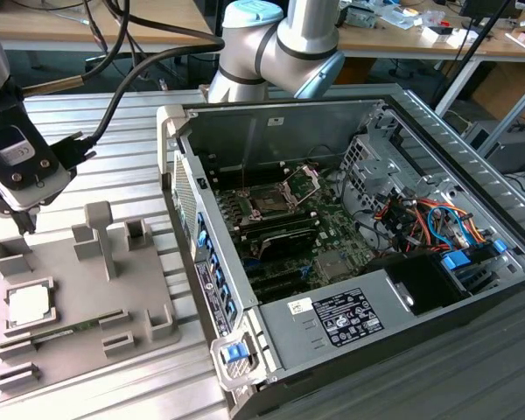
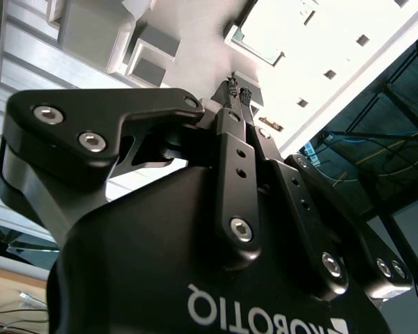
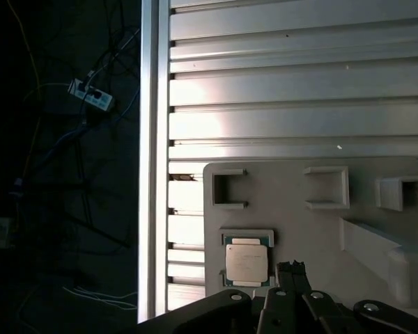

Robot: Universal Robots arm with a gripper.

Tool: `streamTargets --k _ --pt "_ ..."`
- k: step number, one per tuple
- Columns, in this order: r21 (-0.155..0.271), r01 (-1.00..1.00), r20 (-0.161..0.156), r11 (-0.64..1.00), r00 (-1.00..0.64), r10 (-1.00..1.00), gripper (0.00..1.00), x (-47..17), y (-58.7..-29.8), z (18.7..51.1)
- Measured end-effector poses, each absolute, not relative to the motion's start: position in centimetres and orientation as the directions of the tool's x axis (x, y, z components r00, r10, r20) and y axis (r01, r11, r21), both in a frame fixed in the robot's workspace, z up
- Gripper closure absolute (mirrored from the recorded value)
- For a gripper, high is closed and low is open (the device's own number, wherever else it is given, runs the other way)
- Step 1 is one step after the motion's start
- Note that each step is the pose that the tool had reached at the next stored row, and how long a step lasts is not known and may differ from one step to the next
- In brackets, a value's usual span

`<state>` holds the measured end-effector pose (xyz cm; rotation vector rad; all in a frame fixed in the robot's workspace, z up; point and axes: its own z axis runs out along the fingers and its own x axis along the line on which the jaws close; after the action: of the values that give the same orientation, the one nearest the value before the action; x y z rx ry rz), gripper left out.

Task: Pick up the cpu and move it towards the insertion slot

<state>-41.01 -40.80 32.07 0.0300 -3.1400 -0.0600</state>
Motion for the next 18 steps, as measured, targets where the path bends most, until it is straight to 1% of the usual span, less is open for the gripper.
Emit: streamTargets --k 18 --pt "0.038 -0.019 0.0 0.999 -1.0 -0.019 0.89 -41.02 -40.85 31.74"
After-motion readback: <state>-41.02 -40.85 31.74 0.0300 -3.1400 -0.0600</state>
